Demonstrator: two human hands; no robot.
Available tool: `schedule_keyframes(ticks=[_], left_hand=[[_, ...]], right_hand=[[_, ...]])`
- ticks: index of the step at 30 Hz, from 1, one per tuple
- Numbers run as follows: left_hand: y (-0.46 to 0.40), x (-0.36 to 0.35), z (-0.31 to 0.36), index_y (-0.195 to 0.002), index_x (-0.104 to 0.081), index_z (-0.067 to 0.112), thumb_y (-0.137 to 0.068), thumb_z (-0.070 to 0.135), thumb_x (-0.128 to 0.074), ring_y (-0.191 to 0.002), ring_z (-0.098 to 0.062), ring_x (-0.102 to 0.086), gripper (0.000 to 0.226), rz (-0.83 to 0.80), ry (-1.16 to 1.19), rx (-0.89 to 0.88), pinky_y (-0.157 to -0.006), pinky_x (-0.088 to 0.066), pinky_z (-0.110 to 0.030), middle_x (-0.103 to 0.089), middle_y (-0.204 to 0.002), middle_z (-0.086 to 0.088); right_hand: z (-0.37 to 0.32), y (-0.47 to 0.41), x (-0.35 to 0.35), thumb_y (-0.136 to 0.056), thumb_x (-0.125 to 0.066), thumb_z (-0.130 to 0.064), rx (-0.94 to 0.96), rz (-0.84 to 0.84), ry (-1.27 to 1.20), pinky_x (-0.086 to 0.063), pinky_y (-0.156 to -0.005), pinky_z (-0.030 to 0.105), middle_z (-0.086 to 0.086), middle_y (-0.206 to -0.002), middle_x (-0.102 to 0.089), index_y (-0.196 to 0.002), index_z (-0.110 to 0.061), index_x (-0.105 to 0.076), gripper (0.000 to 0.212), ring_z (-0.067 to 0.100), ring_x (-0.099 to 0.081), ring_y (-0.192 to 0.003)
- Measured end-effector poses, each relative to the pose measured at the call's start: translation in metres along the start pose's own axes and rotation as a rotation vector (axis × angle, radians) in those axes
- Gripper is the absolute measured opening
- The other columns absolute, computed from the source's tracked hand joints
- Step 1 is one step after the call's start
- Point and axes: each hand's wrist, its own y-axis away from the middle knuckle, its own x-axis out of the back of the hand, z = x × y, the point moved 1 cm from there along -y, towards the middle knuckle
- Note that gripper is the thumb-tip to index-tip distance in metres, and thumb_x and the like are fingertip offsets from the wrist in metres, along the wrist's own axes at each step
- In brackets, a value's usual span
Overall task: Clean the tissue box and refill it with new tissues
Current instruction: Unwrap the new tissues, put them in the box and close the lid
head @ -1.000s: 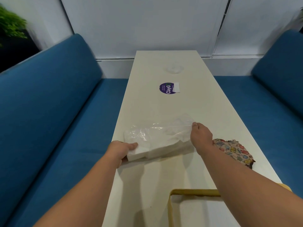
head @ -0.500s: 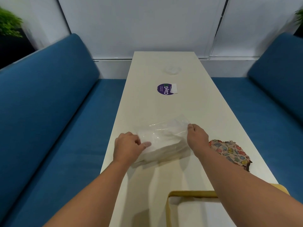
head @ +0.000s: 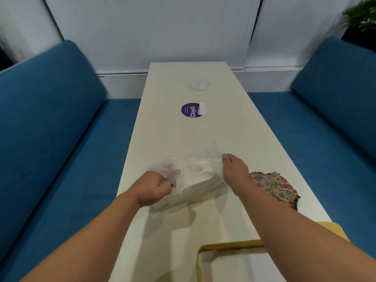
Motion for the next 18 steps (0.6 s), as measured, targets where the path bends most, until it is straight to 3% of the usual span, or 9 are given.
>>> schedule_keyframes(ticks=[2, 3, 6, 9, 12, 15, 18], left_hand=[[0.002, 0.002, -0.002, -0.093, -0.071, 0.04, -0.071, 0.053, -0.057, -0.129, 0.002, -0.042, 0.029, -0.044, 0.012, -0.061, -0.108, -0.035, -0.025, -0.054, -0.134, 0.023], [0.002, 0.002, 0.002, -0.105, -0.068, 0.043, -0.071, 0.068, -0.055, -0.136, 0.007, -0.03, 0.045, -0.095, -0.067, -0.11, -0.111, -0.028, -0.023, -0.044, -0.142, 0.027], [-0.004, -0.001, 0.014, -0.135, -0.048, 0.046, -0.061, 0.096, -0.031, -0.143, 0.005, 0.002, 0.091, -0.242, -0.386, -0.199, -0.115, -0.012, -0.023, -0.014, -0.155, 0.029], [-0.017, -0.008, 0.017, -0.15, -0.023, 0.04, -0.057, 0.099, -0.017, -0.145, -0.006, 0.016, 0.11, -0.304, -0.549, -0.254, -0.116, 0.004, -0.025, 0.004, -0.159, 0.02], [-0.026, -0.017, 0.021, -0.152, -0.016, 0.036, -0.06, 0.096, -0.004, -0.143, -0.012, 0.022, 0.11, -0.299, -0.661, -0.288, -0.111, 0.02, -0.023, 0.011, -0.157, 0.012], [-0.034, -0.025, 0.028, -0.152, -0.017, 0.036, -0.063, 0.09, 0.012, -0.147, -0.024, 0.011, 0.108, -0.255, -0.709, -0.24, -0.119, 0.007, -0.038, 0.002, -0.161, 0.005], [-0.041, -0.03, 0.025, -0.151, -0.017, 0.039, -0.07, 0.079, 0.014, -0.148, -0.024, 0.006, 0.096, -0.212, -0.729, -0.21, -0.119, 0.0, -0.041, -0.001, -0.161, 0.009]], right_hand=[[0.001, -0.001, 0.0, -0.104, -0.033, -0.031, -0.006, -0.02, -0.003, -0.039, -0.071, 0.034, 0.005, -0.084, -0.057, -0.097, -0.003, -0.06, 0.04, 0.019, -0.049, -0.078], [0.001, -0.002, 0.0, -0.104, -0.033, -0.032, -0.008, -0.028, -0.003, -0.038, -0.068, 0.032, 0.003, -0.082, -0.057, -0.094, -0.005, -0.06, 0.039, 0.018, -0.048, -0.076], [0.002, -0.002, -0.002, -0.104, -0.033, -0.032, -0.01, -0.032, -0.009, -0.036, -0.061, 0.029, 0.001, -0.077, -0.053, -0.082, -0.011, -0.055, 0.037, 0.017, -0.046, -0.072], [0.001, -0.002, -0.002, -0.104, -0.033, -0.031, -0.006, -0.03, -0.006, -0.035, -0.059, 0.029, -0.001, -0.072, -0.049, -0.073, -0.014, -0.048, 0.038, 0.014, -0.043, -0.067], [0.002, -0.002, -0.002, -0.104, -0.033, -0.033, 0.002, -0.034, 0.002, -0.035, -0.059, 0.03, 0.001, -0.071, -0.049, -0.076, -0.01, -0.048, 0.039, 0.015, -0.043, -0.065], [0.003, -0.002, -0.002, -0.104, -0.033, -0.032, 0.007, -0.035, 0.0, -0.034, -0.057, 0.029, 0.0, -0.07, -0.048, -0.077, -0.01, -0.049, 0.039, 0.013, -0.041, -0.063], [0.003, -0.002, -0.003, -0.103, -0.033, -0.032, 0.006, -0.033, -0.003, -0.034, -0.058, 0.029, 0.001, -0.072, -0.05, -0.081, -0.006, -0.053, 0.039, 0.015, -0.042, -0.066]])
